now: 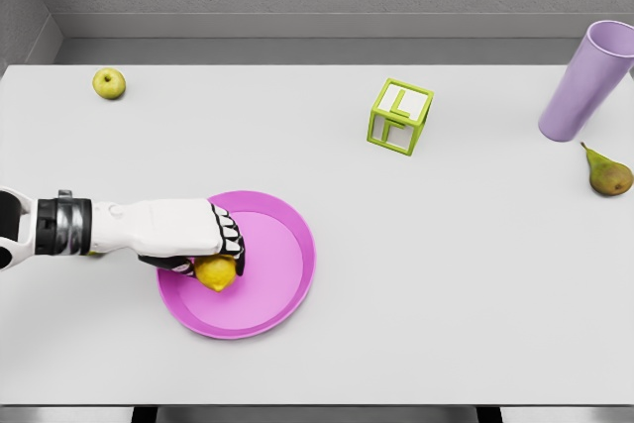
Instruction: Put the lemon on the plate with left arm
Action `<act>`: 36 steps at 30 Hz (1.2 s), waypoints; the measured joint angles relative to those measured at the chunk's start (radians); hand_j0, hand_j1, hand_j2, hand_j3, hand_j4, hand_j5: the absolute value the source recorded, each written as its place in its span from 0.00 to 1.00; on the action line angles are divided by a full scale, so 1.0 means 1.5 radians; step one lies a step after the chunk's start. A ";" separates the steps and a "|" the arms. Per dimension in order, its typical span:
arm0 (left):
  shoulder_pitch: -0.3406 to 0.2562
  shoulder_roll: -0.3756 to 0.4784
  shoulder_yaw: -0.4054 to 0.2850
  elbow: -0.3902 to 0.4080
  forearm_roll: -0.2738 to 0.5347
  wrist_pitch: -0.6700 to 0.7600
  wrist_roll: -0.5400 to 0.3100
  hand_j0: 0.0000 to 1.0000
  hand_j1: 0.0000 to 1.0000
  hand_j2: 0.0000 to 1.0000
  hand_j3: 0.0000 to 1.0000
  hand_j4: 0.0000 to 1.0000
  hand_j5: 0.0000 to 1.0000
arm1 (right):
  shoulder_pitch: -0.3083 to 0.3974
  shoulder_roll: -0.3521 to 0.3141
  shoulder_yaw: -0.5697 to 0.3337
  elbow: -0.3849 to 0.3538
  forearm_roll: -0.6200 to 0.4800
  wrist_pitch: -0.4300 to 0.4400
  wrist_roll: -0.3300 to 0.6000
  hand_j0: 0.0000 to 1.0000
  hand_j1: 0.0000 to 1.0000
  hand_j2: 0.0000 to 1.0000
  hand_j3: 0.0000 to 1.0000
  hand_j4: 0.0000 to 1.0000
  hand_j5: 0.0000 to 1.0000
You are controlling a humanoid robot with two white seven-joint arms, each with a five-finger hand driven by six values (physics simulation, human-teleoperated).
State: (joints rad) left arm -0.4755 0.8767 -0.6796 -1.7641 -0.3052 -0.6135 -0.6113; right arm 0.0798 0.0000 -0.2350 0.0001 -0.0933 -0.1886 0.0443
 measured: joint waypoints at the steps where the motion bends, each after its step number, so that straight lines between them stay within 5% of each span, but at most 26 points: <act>1: -0.001 0.000 0.000 0.000 -0.001 0.000 0.000 0.58 0.58 0.58 0.58 0.58 0.58 | 0.000 0.000 0.000 0.000 0.000 0.000 0.000 1.00 1.00 1.00 1.00 1.00 1.00; 4: -0.001 -0.001 0.000 0.000 -0.007 0.000 0.000 0.84 0.84 0.84 0.84 0.84 0.84 | 0.000 0.000 0.000 0.000 0.000 0.000 0.000 1.00 1.00 1.00 1.00 1.00 1.00; 7: -0.002 -0.003 -0.001 0.000 -0.010 0.002 0.000 0.95 0.95 0.95 0.95 0.95 0.95 | 0.000 0.000 0.000 0.000 0.000 0.000 0.000 1.00 1.00 1.00 1.00 1.00 1.00; 20: -0.012 -0.010 0.005 0.000 -0.013 0.010 0.000 0.96 0.96 0.96 0.96 0.96 0.96 | 0.000 0.000 0.000 0.000 0.000 0.000 0.000 1.00 1.00 1.00 1.00 1.00 1.00; 24: -0.005 -0.004 0.056 0.006 -0.013 0.010 0.000 1.00 1.00 1.00 1.00 1.00 1.00 | 0.000 0.000 0.000 0.000 0.000 0.000 0.000 1.00 1.00 1.00 1.00 1.00 1.00; 30: -0.003 -0.001 0.132 0.079 -0.009 0.008 0.000 1.00 1.00 1.00 1.00 1.00 1.00 | 0.000 0.000 0.000 0.000 0.000 0.000 0.000 1.00 1.00 1.00 1.00 1.00 1.00; 36: -0.002 0.000 0.159 0.157 0.024 0.005 0.000 1.00 1.00 1.00 1.00 1.00 1.00 | 0.000 0.000 0.000 0.000 0.000 0.000 0.000 1.00 1.00 1.00 1.00 1.00 1.00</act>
State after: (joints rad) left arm -0.4786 0.8764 -0.4405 -1.5282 -0.2691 -0.6057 -0.6113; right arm 0.0798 0.0000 -0.2349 0.0001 -0.0933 -0.1886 0.0443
